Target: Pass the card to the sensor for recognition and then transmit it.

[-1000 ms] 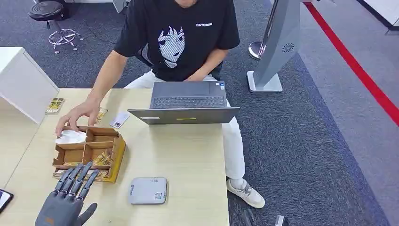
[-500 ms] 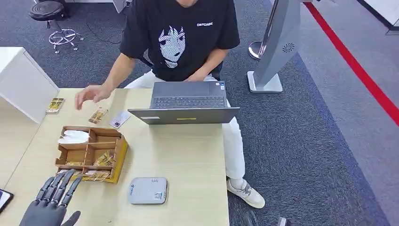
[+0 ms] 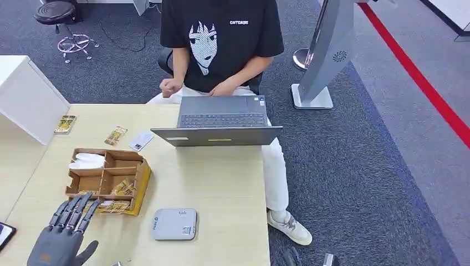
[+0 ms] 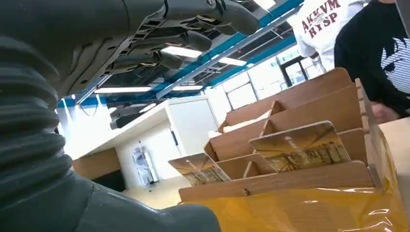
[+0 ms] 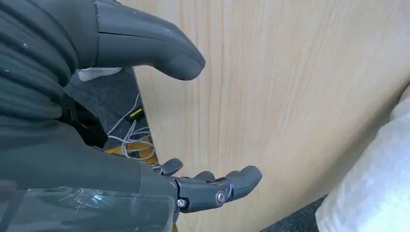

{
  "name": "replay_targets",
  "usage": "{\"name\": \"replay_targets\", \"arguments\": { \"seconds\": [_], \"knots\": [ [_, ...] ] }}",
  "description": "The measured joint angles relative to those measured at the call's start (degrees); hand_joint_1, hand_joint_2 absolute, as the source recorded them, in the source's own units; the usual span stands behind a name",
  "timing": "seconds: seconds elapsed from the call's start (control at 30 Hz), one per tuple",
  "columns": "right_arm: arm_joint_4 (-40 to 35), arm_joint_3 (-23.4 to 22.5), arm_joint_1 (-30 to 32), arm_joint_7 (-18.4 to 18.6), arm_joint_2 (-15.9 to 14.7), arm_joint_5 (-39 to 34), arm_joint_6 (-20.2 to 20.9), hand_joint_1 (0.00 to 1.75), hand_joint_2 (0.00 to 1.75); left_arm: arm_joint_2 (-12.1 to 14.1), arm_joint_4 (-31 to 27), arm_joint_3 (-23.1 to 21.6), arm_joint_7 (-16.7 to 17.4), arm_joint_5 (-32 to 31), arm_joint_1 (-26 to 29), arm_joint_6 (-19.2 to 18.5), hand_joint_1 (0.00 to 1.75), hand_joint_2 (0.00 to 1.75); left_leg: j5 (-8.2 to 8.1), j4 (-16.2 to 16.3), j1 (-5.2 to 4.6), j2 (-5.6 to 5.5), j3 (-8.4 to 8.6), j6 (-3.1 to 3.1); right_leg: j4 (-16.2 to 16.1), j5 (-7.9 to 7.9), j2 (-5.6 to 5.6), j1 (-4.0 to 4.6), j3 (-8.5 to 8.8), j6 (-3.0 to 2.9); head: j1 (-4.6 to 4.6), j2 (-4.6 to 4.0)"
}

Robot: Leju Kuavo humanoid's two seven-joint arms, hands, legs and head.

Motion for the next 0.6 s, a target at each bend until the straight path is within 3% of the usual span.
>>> {"name": "replay_targets", "arguments": {
  "seconds": [0.6],
  "knots": [
    [0.2,0.4,-0.5,0.3,0.1,1.1,-0.4,0.0,1.75,-2.8,6.5,0.0,0.3,-1.8,-5.4,-1.5,0.0,1.75,0.01,0.0,0.0,-0.01,0.0,0.0,0.0,0.01,-0.02,0.0,0.01,0.0,0.0,0.0]
  ]
}}
